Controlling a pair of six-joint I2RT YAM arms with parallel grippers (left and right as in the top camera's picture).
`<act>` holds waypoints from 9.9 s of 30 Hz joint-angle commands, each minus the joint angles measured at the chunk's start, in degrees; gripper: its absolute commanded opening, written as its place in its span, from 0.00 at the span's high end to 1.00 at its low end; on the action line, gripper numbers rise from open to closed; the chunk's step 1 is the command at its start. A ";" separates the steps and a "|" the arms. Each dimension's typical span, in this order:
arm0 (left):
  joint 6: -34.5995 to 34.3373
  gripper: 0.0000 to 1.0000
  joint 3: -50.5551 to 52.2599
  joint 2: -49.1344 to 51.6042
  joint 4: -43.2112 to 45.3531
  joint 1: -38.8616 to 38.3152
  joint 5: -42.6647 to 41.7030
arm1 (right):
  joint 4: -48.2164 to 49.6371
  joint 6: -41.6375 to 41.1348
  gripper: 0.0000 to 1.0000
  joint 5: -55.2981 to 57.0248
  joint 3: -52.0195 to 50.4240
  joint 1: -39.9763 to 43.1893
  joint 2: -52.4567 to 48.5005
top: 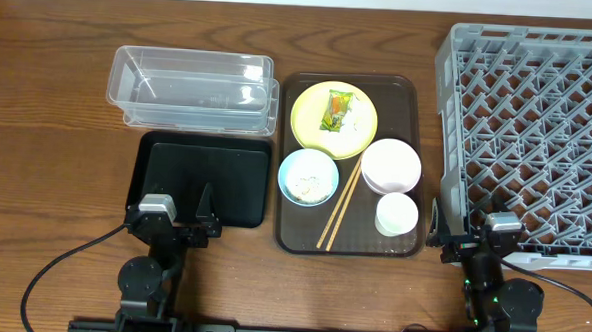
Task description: Sort waste into correct bins and load items into the dishwasher rack
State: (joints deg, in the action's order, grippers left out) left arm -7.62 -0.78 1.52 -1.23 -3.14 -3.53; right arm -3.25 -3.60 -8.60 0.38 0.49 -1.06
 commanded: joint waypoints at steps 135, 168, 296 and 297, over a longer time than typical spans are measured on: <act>2.62 0.94 -73.61 103.80 -11.56 -21.75 -11.87 | -39.17 -3.63 0.01 3.82 49.07 -0.52 -51.87; -20.59 0.47 -73.29 97.24 -21.35 -5.09 -3.54 | -39.23 -3.63 0.01 3.82 49.07 -0.52 -51.89; -3.52 0.47 -72.57 89.15 -32.09 -13.88 -12.74 | -40.06 -3.63 0.01 3.82 49.05 -0.52 -51.89; -3.85 0.46 -72.46 89.44 -33.46 -16.15 -12.72 | -40.13 -3.63 0.01 3.82 49.05 -0.52 -51.89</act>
State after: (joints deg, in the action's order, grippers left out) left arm -10.57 -73.80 89.93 -32.62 -15.03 -13.91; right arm -43.44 -7.42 -5.30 48.29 0.45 -53.15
